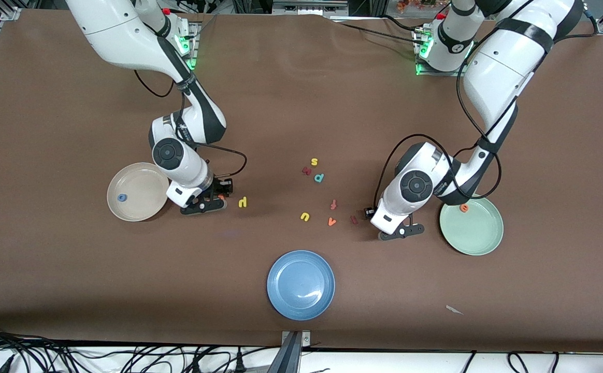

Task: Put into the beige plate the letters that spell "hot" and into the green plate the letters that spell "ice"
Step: 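Grasp the teal c with the left gripper while the right gripper lowers, then lift the c toward the green plate while the right gripper lifts the orange f, then release the c on the green plate while the right gripper releases the f, then lower the left gripper to the pink l while the right gripper moves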

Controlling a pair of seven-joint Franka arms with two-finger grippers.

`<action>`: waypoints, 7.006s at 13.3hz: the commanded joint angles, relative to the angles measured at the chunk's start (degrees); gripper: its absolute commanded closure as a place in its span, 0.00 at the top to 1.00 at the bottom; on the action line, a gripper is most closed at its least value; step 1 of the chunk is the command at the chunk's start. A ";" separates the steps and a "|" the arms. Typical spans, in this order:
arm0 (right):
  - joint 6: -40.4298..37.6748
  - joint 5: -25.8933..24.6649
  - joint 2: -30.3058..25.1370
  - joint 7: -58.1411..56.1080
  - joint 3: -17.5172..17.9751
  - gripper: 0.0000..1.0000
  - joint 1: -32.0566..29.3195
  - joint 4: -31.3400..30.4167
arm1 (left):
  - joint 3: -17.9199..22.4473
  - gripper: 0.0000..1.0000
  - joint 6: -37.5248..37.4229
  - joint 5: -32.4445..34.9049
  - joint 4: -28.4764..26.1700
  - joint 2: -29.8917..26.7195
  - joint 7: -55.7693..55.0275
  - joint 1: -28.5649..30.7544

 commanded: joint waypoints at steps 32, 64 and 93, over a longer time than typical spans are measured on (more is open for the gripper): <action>-14.13 0.24 -6.73 -5.50 -19.11 0.08 -0.40 -4.44 | 1.39 0.19 -12.27 1.24 3.78 -4.58 21.88 8.16; -14.75 0.59 -6.73 -11.65 -22.54 0.08 -1.20 -5.67 | 0.78 1.00 -12.19 2.75 1.93 -6.17 25.70 6.34; -14.13 0.85 -10.15 1.35 -11.65 0.94 -1.37 -4.36 | 1.48 0.94 -5.51 -5.70 12.22 5.35 -4.54 -8.26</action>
